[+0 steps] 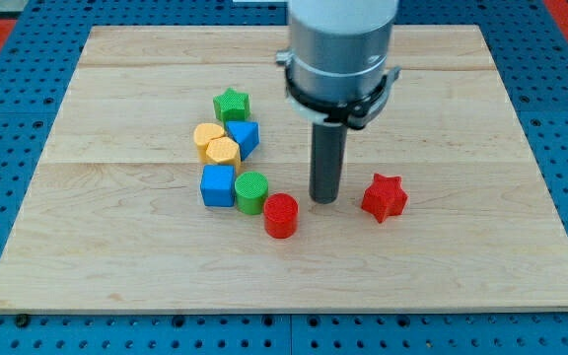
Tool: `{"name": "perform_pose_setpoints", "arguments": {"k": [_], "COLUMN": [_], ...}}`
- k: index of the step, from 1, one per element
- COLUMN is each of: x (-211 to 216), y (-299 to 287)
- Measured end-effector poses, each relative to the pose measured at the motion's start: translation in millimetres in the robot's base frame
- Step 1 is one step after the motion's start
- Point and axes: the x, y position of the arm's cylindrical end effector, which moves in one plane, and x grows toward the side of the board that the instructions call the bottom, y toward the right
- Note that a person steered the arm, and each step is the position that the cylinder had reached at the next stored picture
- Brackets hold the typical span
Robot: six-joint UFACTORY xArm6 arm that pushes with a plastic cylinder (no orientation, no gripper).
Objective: Separate the green circle from the red circle
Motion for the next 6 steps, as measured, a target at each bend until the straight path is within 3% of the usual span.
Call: {"name": "perform_pose_setpoints", "arguments": {"k": [2,3,4,6], "x": [14.4,48.8,75.1,43.7], "y": [-72.1,-87.8,-86.9,-40.7]}}
